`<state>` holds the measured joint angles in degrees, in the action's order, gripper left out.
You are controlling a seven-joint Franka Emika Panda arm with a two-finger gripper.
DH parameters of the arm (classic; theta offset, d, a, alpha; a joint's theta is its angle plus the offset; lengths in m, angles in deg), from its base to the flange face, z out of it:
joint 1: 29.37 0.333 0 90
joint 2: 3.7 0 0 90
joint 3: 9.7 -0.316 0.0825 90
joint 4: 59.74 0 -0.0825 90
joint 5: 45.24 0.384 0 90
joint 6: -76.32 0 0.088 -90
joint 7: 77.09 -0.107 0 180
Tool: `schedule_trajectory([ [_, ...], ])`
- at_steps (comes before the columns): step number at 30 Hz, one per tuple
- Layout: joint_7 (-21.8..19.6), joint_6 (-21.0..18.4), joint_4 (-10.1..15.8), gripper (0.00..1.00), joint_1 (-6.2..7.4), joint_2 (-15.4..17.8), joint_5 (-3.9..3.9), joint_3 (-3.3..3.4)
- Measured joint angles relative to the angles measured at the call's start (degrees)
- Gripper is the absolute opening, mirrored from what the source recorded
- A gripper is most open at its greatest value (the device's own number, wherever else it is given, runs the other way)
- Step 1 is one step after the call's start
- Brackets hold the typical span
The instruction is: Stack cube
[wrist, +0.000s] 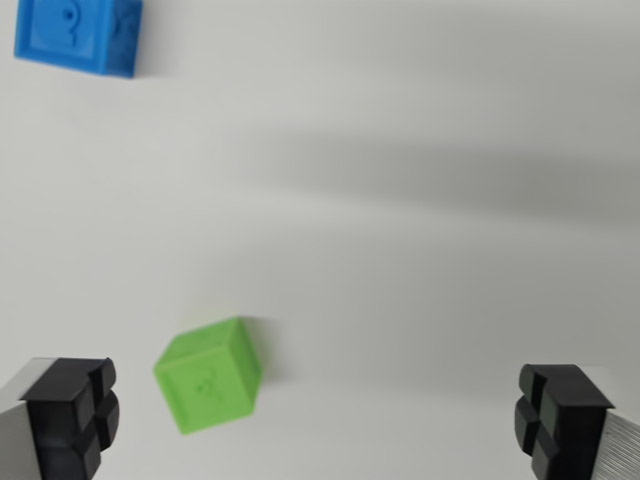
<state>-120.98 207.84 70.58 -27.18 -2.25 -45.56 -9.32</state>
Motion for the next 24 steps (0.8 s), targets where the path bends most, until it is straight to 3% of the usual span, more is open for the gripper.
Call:
schedule_trajectory([
  [24, 3.76, 9.08, 13.99, 1.00, 2.86, 3.45, 0.00, -1.32],
])
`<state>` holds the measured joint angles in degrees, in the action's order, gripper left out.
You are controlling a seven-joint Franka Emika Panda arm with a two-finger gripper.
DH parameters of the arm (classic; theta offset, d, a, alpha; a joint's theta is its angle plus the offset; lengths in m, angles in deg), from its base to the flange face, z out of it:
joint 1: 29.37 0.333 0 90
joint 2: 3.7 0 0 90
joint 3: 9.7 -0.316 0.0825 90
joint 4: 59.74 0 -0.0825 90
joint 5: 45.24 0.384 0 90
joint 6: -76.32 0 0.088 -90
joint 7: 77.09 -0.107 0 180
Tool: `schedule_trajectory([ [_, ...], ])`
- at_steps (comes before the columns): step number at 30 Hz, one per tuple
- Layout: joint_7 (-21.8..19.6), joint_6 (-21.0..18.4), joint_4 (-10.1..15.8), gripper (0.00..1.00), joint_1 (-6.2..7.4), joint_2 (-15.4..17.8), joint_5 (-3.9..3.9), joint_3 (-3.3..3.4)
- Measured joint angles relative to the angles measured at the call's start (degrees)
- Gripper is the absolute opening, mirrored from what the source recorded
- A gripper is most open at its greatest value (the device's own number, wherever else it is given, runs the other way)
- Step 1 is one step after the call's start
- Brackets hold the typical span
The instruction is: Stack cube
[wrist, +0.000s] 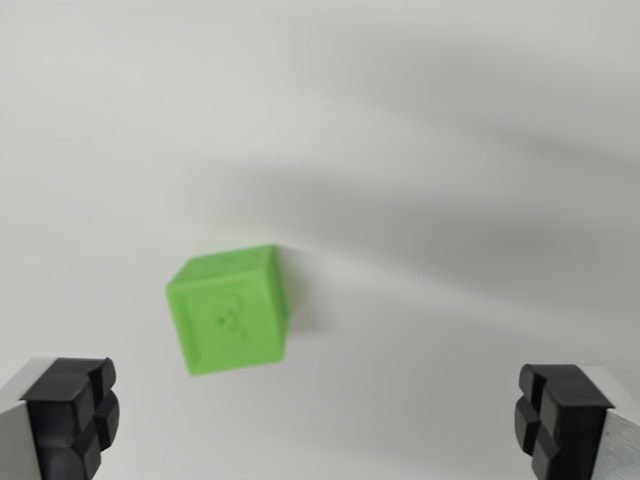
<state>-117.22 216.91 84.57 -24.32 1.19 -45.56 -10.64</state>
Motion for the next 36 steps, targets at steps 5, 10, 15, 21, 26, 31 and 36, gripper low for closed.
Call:
schedule_trajectory([
  [5, 0.78, 2.31, 2.99, 1.00, 0.80, 0.34, 0.02, -0.34],
  [10, 1.44, 4.59, 5.80, 1.00, 1.70, 0.52, 0.12, -0.70],
  [15, 2.15, 7.10, 8.68, 1.00, 2.71, 0.55, 0.29, -1.08],
  [21, 2.77, 10.03, 11.74, 1.00, 3.93, 0.41, 0.47, -1.59],
  [26, 2.87, 13.14, 12.73, 1.00, 4.40, -1.64, 0.51, -1.79],
  [31, 2.84, 17.41, 12.63, 1.00, 4.39, -6.59, 0.39, -1.74],
  [36, 2.49, 21.48, 12.44, 1.00, 4.39, -10.64, -0.16, -1.58],
])
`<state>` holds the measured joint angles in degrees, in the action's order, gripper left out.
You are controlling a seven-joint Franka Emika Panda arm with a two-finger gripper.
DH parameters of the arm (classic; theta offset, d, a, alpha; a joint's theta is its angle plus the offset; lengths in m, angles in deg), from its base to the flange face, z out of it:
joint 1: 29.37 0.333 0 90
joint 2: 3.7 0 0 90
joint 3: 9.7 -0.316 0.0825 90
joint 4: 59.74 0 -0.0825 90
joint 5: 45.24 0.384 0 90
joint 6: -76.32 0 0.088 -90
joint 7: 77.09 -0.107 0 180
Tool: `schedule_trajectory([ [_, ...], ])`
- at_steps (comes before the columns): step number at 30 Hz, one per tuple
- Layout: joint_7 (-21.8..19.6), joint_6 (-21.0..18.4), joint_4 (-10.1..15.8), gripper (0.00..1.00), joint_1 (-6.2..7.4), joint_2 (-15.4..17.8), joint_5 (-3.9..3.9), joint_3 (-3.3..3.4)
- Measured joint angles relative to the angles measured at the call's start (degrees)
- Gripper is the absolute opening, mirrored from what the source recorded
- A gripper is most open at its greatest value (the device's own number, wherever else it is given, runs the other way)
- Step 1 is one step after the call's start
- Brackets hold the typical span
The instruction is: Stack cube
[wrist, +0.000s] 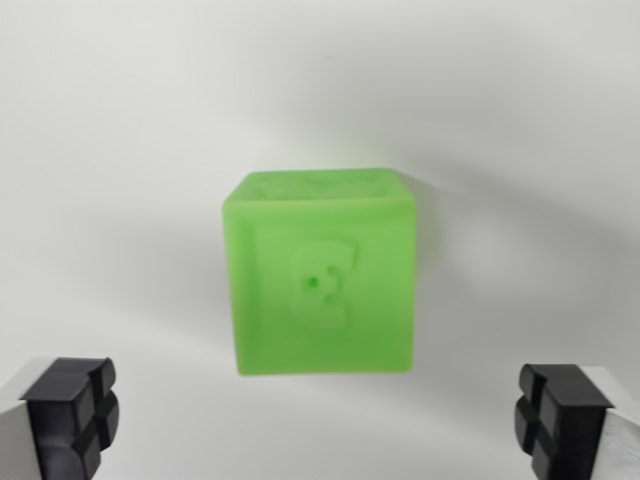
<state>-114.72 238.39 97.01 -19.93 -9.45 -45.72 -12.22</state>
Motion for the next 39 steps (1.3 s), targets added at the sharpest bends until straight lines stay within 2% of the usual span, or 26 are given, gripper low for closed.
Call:
schedule_trajectory([
  [9, -0.66, 5.97, -1.04, 1.00, 0.27, -7.11, -1.01, 0.61],
  [18, -0.83, 10.12, -2.23, 1.00, 1.19, -12.34, -1.18, 1.50],
  [30, -0.83, 12.45, -3.08, 1.00, 1.58, -15.49, -1.18, 1.89],
  [31, -0.83, 12.49, -3.09, 0.00, 1.59, -15.52, -1.18, 1.89],
  [39, -0.83, 12.51, -3.11, 0.00, 1.59, -15.52, -1.18, 1.91],
])
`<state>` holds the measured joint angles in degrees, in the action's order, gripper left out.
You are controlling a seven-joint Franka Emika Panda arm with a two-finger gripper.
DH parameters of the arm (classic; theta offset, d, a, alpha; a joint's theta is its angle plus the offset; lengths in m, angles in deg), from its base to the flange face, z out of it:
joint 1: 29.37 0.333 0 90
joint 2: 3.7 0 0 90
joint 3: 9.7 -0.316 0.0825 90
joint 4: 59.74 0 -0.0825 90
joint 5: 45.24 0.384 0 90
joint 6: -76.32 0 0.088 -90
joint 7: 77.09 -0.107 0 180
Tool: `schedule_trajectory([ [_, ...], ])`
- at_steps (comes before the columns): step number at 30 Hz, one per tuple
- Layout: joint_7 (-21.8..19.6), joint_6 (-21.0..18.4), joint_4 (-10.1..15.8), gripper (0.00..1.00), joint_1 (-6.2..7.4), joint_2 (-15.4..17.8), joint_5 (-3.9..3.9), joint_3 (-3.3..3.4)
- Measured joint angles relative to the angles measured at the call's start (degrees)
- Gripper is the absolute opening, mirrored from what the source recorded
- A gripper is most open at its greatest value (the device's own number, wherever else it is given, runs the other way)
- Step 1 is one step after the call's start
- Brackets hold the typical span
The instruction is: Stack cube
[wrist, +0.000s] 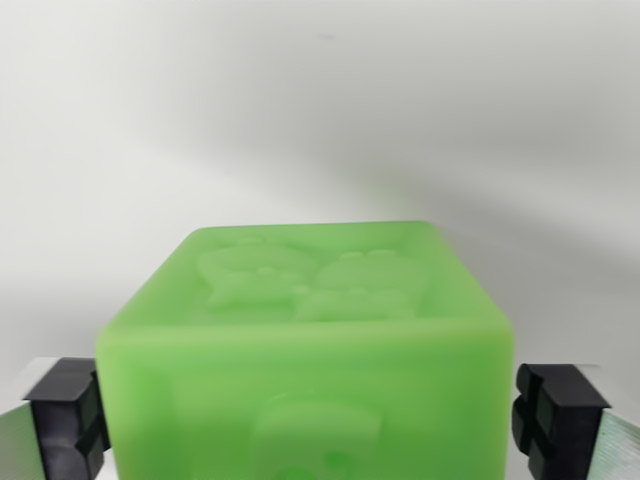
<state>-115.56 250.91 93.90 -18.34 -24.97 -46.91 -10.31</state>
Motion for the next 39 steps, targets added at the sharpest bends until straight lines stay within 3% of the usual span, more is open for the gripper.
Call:
schedule_trajectory([
  [39, 0.01, -0.80, 0.32, 0.00, 0.00, 1.26, 0.00, 0.00],
])
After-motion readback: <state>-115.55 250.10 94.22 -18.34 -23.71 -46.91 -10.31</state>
